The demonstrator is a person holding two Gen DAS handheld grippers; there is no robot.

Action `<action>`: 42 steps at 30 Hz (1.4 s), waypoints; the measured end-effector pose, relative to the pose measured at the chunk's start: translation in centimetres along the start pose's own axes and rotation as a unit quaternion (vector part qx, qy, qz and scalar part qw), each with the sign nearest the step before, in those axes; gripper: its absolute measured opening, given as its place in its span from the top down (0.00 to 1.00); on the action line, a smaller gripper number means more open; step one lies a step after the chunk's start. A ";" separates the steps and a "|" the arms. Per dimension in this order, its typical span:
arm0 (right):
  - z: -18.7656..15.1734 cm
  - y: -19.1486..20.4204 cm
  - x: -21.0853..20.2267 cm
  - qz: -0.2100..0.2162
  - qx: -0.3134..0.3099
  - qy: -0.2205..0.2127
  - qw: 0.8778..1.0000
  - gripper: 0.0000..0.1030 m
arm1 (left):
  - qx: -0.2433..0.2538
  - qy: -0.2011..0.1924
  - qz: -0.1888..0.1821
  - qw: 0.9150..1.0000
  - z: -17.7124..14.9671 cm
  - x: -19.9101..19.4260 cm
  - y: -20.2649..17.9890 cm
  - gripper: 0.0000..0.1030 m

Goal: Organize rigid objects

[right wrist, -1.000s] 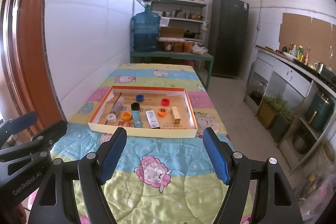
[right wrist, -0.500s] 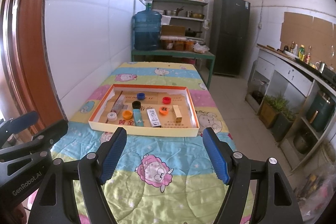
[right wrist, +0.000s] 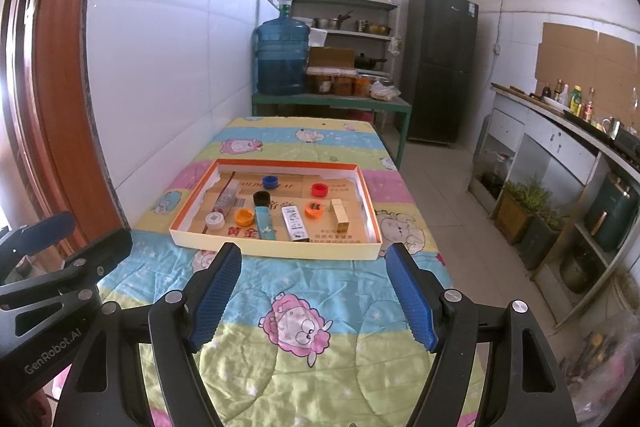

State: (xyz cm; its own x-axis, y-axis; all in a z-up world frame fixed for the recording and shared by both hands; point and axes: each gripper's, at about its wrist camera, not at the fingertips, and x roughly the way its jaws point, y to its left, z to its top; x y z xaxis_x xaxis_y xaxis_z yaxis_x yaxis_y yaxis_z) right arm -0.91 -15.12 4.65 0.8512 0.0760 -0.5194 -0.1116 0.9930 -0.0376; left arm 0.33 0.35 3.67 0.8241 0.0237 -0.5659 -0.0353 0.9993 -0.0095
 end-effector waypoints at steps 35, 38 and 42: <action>-0.2 0.3 0.5 -0.004 -0.001 -0.002 1.000 0.26 | -0.001 0.001 -0.001 1.000 -0.1 0.1 0.0 0.36; -0.2 0.3 0.5 -0.004 -0.001 -0.001 1.000 0.26 | -0.001 0.002 -0.001 1.000 -0.1 0.1 0.0 0.36; -0.2 0.3 0.5 -0.004 -0.001 -0.001 1.000 0.26 | -0.001 0.002 -0.001 1.000 -0.1 0.1 0.0 0.36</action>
State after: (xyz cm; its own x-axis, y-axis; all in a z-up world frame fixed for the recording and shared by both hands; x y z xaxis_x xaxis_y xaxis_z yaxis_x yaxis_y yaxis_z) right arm -0.64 -14.78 4.23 0.8534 0.0690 -0.5166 -0.1062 0.9934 -0.0426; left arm 0.37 0.40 3.52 0.8214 0.0215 -0.5699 -0.0345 0.9993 -0.0121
